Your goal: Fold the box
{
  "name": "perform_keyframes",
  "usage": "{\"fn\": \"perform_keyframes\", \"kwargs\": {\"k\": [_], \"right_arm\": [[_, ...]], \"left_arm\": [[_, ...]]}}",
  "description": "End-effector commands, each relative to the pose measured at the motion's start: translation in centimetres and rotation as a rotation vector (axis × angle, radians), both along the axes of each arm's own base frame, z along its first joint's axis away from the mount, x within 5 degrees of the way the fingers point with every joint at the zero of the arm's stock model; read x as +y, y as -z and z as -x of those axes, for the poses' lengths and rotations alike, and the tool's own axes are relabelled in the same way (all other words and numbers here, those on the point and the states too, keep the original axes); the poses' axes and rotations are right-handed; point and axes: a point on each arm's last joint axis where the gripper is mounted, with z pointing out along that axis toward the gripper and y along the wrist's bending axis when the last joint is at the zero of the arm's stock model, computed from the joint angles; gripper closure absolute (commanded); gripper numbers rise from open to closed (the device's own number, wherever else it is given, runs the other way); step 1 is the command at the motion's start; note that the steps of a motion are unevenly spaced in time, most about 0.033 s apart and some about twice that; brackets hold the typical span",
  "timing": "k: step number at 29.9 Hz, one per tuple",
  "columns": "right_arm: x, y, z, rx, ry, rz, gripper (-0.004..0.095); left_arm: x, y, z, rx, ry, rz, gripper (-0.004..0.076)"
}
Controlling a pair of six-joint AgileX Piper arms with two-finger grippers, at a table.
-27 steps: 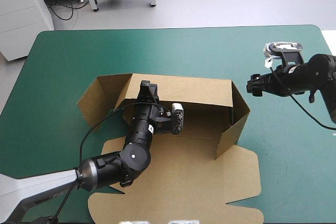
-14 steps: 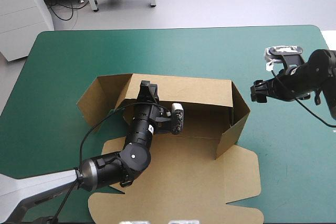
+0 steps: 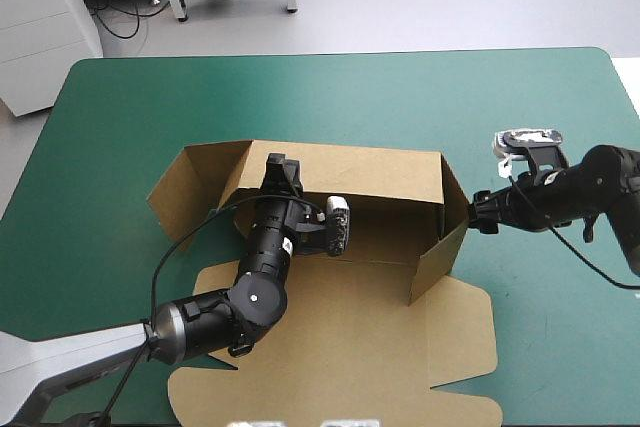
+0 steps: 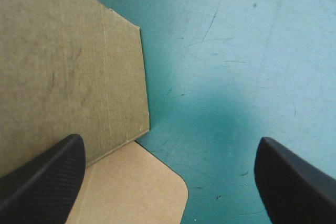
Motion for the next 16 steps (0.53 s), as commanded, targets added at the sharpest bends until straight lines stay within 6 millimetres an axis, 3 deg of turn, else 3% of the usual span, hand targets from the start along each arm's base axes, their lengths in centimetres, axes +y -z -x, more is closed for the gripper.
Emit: {"fn": "perform_keyframes", "kwargs": {"k": [1,9,16], "right_arm": [[0.1,-1.5,1.4,-0.115,-0.019,-0.03,0.013],[1.1,-1.5,4.6,-0.21,-0.146,-0.1,0.013],[1.2,0.5,4.5,-0.246,-0.172,-0.102,0.013]], "left_arm": [[0.2,-2.7,0.1,-0.125,0.005,0.027,0.0756],[0.2,-2.7,0.1,-0.125,0.005,0.027,0.0756],[0.3,-2.7,0.1,-0.126,0.003,0.027,0.0756]]}}
